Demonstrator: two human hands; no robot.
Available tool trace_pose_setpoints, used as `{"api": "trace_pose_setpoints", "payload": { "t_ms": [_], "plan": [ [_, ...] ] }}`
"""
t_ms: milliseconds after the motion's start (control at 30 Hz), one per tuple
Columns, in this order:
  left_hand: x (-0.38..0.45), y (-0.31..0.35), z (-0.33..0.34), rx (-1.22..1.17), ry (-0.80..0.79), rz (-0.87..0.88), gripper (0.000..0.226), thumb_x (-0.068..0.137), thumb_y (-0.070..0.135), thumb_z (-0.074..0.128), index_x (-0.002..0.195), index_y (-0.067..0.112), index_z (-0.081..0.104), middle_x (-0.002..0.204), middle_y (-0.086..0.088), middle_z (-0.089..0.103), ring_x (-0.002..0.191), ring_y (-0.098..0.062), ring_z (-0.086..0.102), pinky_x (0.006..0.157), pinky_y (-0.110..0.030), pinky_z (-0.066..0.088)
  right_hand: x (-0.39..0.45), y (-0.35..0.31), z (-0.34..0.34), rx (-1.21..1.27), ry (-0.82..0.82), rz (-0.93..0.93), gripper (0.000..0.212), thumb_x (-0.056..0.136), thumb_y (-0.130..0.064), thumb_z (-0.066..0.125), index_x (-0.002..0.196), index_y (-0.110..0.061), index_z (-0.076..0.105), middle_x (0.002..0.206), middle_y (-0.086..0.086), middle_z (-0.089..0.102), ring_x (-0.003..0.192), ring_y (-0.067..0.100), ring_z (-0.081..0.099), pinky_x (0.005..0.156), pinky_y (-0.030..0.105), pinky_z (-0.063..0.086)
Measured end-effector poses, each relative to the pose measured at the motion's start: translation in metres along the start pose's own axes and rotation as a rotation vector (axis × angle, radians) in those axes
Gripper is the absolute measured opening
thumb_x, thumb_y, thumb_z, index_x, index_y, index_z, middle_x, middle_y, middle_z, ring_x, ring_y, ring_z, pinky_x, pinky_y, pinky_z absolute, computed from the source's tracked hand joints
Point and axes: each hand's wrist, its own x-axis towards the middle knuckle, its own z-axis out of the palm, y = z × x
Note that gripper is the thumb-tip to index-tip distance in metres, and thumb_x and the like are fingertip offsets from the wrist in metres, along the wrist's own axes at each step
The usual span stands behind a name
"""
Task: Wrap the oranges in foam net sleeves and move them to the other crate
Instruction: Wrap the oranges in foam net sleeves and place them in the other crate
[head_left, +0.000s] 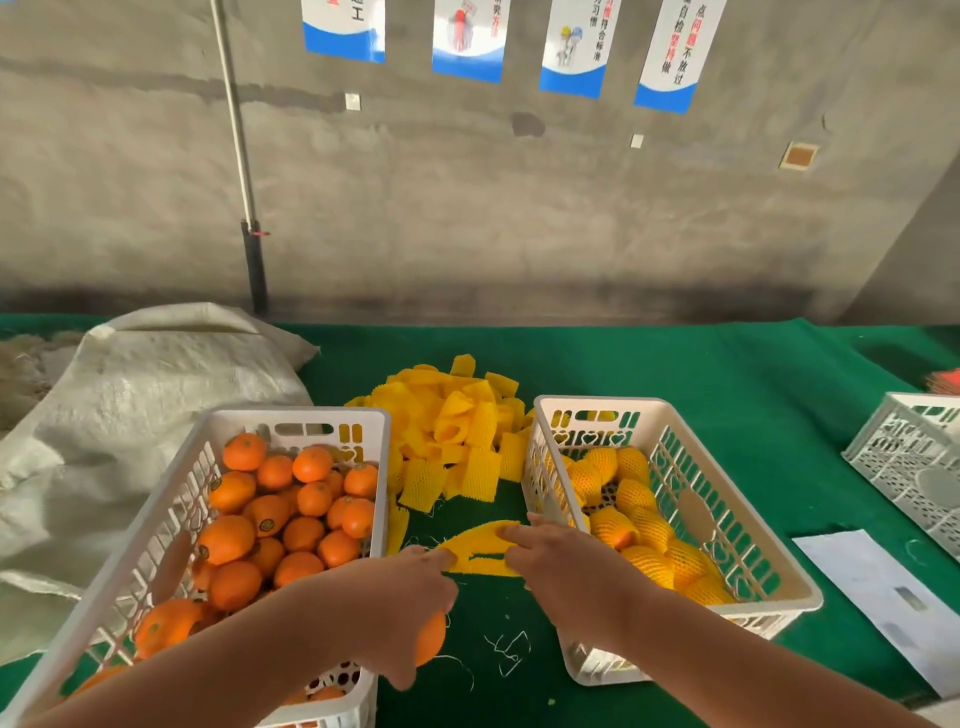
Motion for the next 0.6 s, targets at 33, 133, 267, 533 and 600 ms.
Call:
{"api": "trace_pose_setpoints", "payload": {
  "t_ms": [33,133,267,533,600],
  "plan": [
    [-0.001,-0.002,0.001,-0.017,0.002,-0.007,0.076,0.069,0.052,0.080,0.134,0.043,0.041,0.149,0.008,0.023,0.131,-0.027,0.038,0.083,-0.045,0.048,0.000,0.000,0.001,-0.011,0.001,0.021,0.032,0.098,-0.008,0.066,0.129,-0.014,0.065,0.165,0.008,0.036,0.151,0.031,0.036,0.122,0.036,0.003],
    [-0.007,-0.002,-0.004,-0.176,0.016,-0.034,0.075,0.070,0.055,0.077,0.134,0.050,0.040,0.154,0.015,0.022,0.135,-0.025,0.036,0.089,-0.043,0.045,0.001,-0.004,0.006,-0.041,-0.024,0.052,0.024,0.098,-0.015,0.067,0.122,-0.015,0.071,0.169,0.013,0.026,0.151,0.032,0.035,0.120,0.039,-0.003],
    [-0.019,-0.005,-0.023,-0.685,0.063,-0.086,0.063,0.067,0.054,0.080,0.123,0.060,0.051,0.134,0.020,0.048,0.113,-0.009,0.055,0.083,-0.025,0.050,0.005,-0.015,0.008,-0.053,-0.074,0.051,0.019,0.092,-0.013,0.071,0.111,-0.015,0.073,0.170,0.020,0.015,0.148,0.034,0.038,0.126,0.052,0.001],
    [-0.010,0.003,-0.016,-1.779,0.361,-0.288,0.063,0.065,0.035,0.098,0.120,0.027,0.067,0.130,-0.009,0.062,0.111,-0.030,0.068,0.081,-0.037,0.063,0.008,-0.024,0.004,-0.002,-0.033,0.061,0.021,0.094,-0.015,0.070,0.115,-0.019,0.073,0.173,0.015,0.003,0.152,0.042,0.032,0.121,0.049,0.029],
    [-0.007,0.013,-0.013,-1.704,0.479,-0.329,0.065,0.061,0.046,0.097,0.118,0.034,0.067,0.126,-0.004,0.065,0.105,-0.024,0.072,0.079,-0.034,0.064,0.008,-0.026,0.003,0.007,-0.015,0.085,0.021,0.093,-0.017,0.072,0.114,-0.022,0.074,0.172,0.017,0.008,0.147,0.040,0.042,0.117,0.048,0.040]
  ]
}}
